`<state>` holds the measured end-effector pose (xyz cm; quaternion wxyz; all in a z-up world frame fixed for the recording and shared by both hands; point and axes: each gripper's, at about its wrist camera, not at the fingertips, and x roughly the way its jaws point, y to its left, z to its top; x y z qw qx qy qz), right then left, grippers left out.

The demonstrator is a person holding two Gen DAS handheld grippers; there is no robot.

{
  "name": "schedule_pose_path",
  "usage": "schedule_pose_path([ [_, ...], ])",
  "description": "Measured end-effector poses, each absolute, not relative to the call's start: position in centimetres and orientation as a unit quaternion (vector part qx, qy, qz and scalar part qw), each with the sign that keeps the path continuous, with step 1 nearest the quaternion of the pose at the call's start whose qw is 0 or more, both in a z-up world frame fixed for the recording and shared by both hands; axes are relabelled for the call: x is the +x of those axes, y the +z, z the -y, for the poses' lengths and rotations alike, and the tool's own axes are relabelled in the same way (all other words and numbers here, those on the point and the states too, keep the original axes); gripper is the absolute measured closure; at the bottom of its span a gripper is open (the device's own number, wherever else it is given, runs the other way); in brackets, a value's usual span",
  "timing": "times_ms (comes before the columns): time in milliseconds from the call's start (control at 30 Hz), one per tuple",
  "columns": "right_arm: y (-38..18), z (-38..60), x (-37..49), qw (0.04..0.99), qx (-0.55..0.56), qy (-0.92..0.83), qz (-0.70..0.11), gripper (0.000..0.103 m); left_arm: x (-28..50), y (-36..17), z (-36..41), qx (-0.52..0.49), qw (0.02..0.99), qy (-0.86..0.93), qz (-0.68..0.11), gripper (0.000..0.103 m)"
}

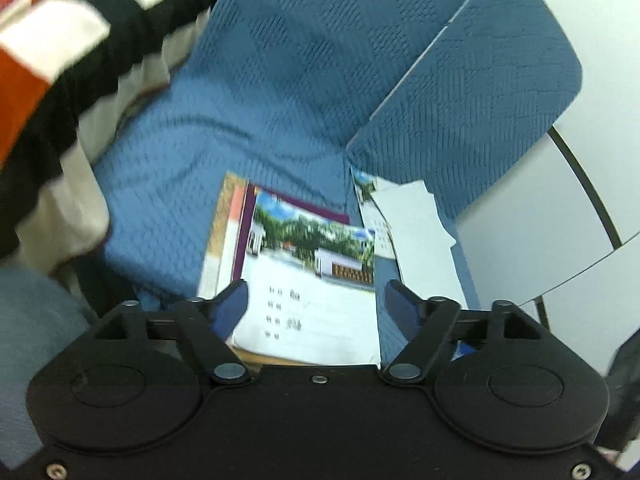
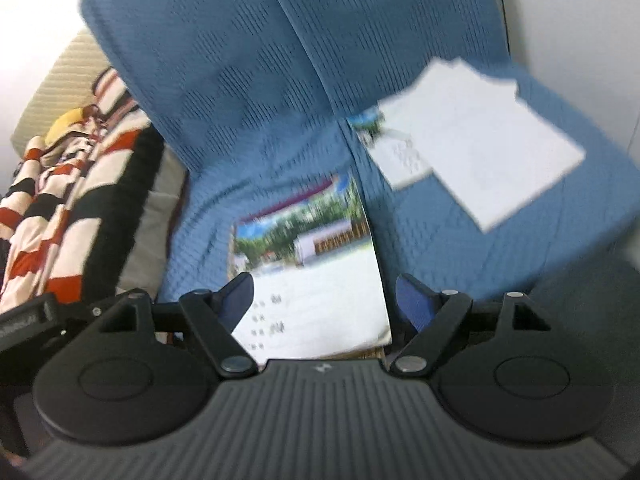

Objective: Organize objects
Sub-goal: 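Raise both tools away from the book stack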

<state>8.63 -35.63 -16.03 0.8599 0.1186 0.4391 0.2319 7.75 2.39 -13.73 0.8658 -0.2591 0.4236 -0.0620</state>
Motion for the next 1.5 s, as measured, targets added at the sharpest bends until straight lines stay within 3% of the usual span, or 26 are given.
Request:
schedule_pose_path([
  [400,-10.9,39.6,6.6,0.869,0.137,0.256,-0.401,0.023,5.3,-8.1,1.0,-0.210,0.892,-0.096,-0.388,0.001],
  [1500,-11.9,48.2,5.2,0.892,0.111,0.192,-0.393,0.023,5.0,-6.9,12.0,-0.173,0.891,-0.151,-0.391,0.001],
])
